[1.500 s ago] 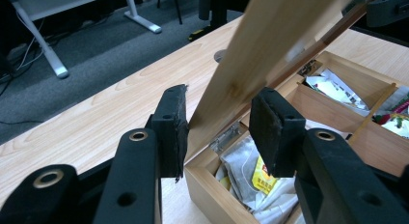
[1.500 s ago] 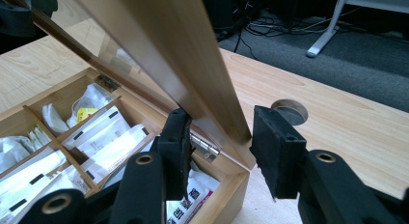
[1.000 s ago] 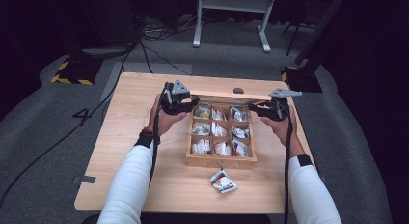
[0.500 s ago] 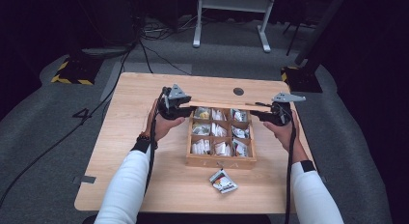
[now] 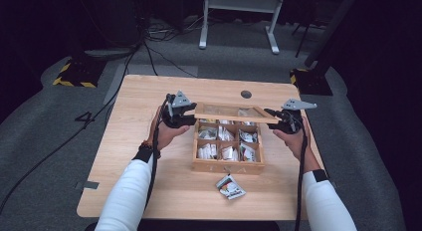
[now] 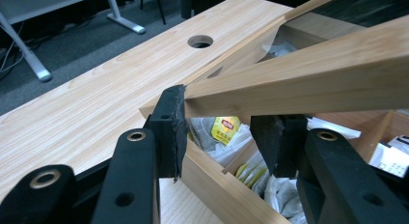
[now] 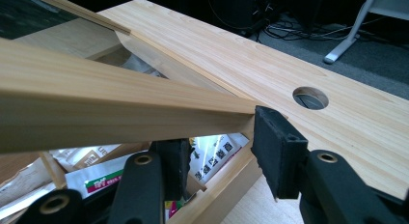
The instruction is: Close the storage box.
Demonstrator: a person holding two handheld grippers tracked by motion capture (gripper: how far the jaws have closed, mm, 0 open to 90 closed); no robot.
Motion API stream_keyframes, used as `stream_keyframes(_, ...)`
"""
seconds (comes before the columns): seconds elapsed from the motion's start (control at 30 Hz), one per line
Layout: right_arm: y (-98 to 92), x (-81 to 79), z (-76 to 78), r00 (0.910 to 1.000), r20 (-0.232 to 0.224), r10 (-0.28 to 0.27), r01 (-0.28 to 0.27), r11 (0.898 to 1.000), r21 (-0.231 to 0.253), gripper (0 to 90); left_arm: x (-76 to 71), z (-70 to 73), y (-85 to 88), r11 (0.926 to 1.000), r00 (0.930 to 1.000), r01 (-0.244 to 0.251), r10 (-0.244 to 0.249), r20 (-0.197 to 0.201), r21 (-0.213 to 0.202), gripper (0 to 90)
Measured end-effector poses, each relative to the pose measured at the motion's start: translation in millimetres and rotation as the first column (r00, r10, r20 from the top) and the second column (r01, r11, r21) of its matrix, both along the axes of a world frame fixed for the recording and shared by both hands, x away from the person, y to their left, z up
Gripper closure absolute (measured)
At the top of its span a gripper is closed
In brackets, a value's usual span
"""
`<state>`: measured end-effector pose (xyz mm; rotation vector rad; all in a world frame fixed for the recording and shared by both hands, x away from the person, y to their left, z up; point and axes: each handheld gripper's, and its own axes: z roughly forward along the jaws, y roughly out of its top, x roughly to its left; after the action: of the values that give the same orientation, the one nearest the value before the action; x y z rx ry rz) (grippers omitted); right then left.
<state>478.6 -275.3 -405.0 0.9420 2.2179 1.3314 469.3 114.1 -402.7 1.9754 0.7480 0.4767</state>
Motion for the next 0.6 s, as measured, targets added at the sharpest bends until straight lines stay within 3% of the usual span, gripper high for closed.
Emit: stream_keyframes(0.6,-4.3,-18.3,-2.1,0.9996,0.023,0.014,-0.014,1.0,0.017,60.8,-14.8,-3.6,3.0,0.9998,0.9999,0.013,-0.012,0.008,-0.014,57.0)
